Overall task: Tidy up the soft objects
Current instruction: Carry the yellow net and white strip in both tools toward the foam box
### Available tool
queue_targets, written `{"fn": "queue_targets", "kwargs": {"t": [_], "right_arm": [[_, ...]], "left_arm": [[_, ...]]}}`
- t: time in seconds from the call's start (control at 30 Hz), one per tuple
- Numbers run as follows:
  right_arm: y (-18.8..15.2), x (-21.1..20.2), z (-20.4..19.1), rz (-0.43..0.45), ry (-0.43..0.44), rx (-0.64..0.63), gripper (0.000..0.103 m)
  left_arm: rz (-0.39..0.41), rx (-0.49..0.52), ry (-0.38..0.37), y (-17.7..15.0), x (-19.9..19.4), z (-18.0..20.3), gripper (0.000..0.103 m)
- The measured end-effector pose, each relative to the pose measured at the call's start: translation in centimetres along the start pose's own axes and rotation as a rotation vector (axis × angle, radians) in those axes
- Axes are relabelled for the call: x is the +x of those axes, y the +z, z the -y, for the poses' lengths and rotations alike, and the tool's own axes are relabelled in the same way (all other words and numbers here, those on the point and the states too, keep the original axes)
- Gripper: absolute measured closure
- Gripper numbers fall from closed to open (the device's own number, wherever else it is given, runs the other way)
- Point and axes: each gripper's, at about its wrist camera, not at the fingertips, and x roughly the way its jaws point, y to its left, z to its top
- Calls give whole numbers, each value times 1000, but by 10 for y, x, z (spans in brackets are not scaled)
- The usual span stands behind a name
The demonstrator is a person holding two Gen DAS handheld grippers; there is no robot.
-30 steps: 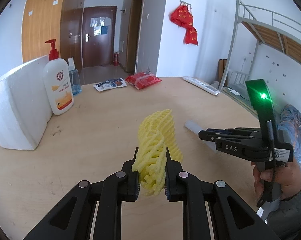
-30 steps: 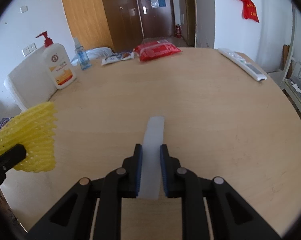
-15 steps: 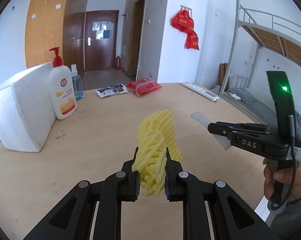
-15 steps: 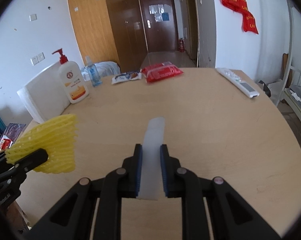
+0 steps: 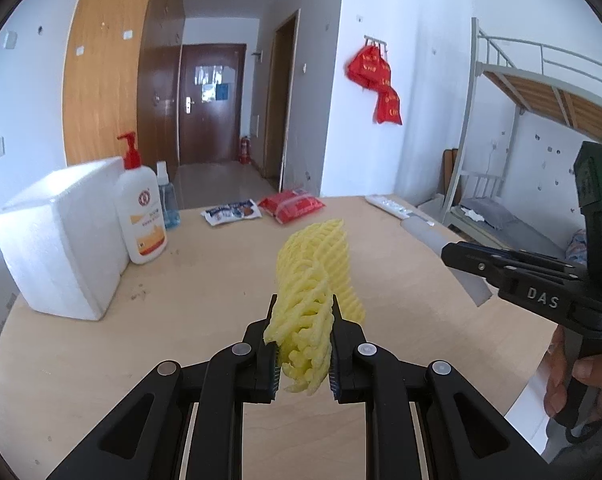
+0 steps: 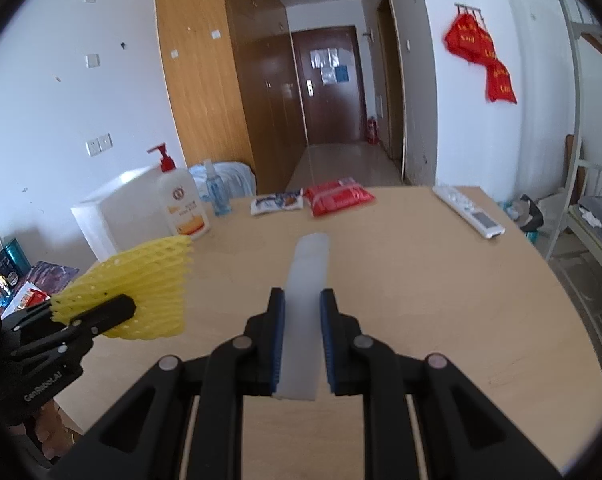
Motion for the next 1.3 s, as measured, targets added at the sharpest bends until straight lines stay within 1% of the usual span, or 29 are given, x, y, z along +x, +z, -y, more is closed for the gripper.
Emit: {"fn": "queue_targets", "kwargs": {"t": [0.23, 0.47, 0.77, 0.9, 1.1, 1.3], "right_arm": [[5, -27, -11, 77, 20, -27, 82], [5, -51, -21, 134, 32, -46, 82], [1, -61, -27, 150, 48, -64, 82], [3, -62, -33, 152, 61, -77, 82], [5, -59, -47, 150, 96, -99, 82], [9, -51, -68, 144, 148, -128, 82]], "left_arm": [[47, -5, 15, 2, -18, 2, 83], [93, 8, 35, 2, -42, 8, 83], [133, 16, 57, -3, -66, 14, 83], [143, 10, 73, -5, -75, 10, 83], [159, -15, 111, -6, -87, 0, 83], [178, -35, 173, -7, -102, -15, 83]]}}
